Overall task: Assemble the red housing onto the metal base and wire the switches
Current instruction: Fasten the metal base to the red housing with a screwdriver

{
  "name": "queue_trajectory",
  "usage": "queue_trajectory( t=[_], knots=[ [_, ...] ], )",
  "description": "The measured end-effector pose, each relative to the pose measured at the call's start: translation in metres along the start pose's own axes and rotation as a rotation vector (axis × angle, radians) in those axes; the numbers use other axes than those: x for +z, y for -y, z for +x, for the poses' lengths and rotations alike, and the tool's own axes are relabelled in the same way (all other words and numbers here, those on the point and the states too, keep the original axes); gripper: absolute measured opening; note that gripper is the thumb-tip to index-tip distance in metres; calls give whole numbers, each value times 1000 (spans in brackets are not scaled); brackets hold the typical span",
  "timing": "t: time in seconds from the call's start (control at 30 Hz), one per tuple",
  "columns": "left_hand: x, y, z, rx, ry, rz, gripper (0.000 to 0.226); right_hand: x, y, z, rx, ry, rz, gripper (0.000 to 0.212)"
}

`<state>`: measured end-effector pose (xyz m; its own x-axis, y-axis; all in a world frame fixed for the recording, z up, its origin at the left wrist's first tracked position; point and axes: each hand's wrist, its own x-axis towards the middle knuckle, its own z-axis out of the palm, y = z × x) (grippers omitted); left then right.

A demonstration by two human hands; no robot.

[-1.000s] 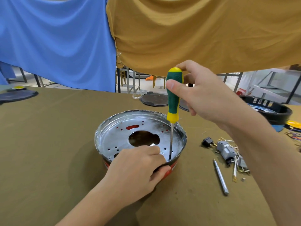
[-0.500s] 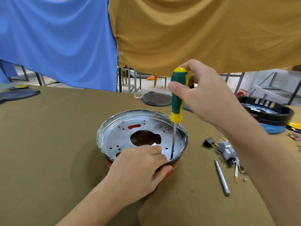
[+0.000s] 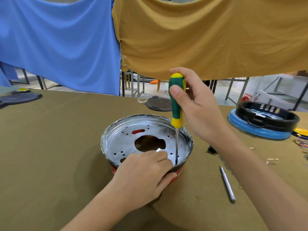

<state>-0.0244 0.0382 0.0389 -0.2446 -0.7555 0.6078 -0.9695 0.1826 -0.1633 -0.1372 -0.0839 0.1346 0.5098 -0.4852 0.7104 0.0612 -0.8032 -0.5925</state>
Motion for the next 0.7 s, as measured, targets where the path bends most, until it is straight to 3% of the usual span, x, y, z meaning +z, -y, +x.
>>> queue_trajectory(
  t=[0.13, 0.23, 0.33, 0.43, 0.57, 0.7],
  knots=[
    [-2, 0, 0, 5, -11, 20, 32, 11, 0, -3, -90, -59, -68, 32],
    [-2, 0, 0, 1, -4, 32, 33, 1, -4, 4, -7, 54, 15, 36],
    [-1, 1, -1, 0, -5, 27, 33, -11, -9, 6, -72, 151, -44, 33],
    [-2, 1, 0, 0, -4, 13, 32, -8, -13, 2, -129, 60, -66, 28],
    [-3, 1, -1, 8, 1, 7, 31, -4, -11, 5, -79, -174, -24, 29],
    [-3, 3, -1, 22, -6, -19, 30, -17, -13, 10, -58, -290, -9, 22]
  ],
)
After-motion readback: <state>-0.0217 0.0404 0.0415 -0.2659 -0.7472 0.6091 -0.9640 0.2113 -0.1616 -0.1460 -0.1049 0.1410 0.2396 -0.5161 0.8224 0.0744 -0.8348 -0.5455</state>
